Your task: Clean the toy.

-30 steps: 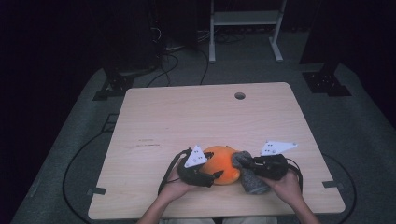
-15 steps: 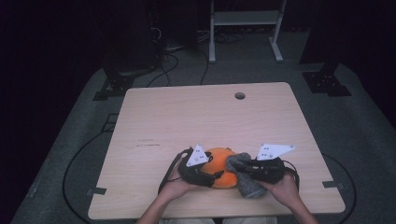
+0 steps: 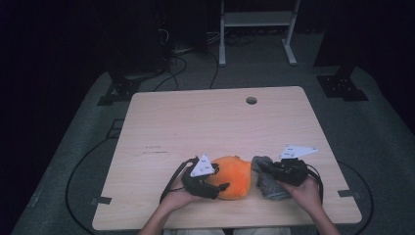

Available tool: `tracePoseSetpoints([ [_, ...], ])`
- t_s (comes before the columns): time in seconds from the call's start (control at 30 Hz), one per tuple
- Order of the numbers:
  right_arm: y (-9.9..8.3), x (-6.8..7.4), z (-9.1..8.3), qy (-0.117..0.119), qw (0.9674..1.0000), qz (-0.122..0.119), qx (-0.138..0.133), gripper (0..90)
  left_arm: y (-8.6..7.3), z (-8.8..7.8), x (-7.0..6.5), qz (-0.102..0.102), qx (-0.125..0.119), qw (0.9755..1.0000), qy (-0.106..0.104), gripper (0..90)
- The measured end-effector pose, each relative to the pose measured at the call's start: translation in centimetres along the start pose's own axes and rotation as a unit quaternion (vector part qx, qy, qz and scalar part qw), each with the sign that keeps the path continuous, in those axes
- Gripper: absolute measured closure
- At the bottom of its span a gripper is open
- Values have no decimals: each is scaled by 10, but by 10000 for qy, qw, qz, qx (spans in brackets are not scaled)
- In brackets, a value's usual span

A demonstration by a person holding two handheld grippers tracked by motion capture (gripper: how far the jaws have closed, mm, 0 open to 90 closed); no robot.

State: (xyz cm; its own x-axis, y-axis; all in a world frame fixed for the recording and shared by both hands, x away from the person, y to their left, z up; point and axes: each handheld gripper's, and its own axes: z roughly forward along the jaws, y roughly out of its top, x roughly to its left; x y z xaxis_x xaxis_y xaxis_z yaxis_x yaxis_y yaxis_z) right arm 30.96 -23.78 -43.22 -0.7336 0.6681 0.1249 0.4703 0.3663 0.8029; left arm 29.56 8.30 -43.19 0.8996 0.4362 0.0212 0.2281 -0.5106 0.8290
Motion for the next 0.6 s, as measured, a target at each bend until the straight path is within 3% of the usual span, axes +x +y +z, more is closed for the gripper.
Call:
tracePoseSetpoints([
  [0.1,0,-6,-16,-83,9998,27,-183,797,0,0,0,-35,-31,10000,15,249],
  [0.2,1,-7,-37,-340,9989,-129,-294,796,1,1,-1,-24,-49,10000,47,238],
  [0.37,-8,-19,-66,-682,9972,-108,-271,776,2,3,-2,-35,-97,9999,44,221],
  [0.43,-15,-26,-68,-580,9981,23,-214,725,3,3,-3,-46,-128,9999,15,205],
  [0.53,-23,-32,-57,-323,9992,206,-76,590,5,5,-5,-8,-159,9999,38,183],
  [0.6,-25,-35,-49,-44,9993,343,-163,539,6,5,-6,66,-171,9998,45,166],
])
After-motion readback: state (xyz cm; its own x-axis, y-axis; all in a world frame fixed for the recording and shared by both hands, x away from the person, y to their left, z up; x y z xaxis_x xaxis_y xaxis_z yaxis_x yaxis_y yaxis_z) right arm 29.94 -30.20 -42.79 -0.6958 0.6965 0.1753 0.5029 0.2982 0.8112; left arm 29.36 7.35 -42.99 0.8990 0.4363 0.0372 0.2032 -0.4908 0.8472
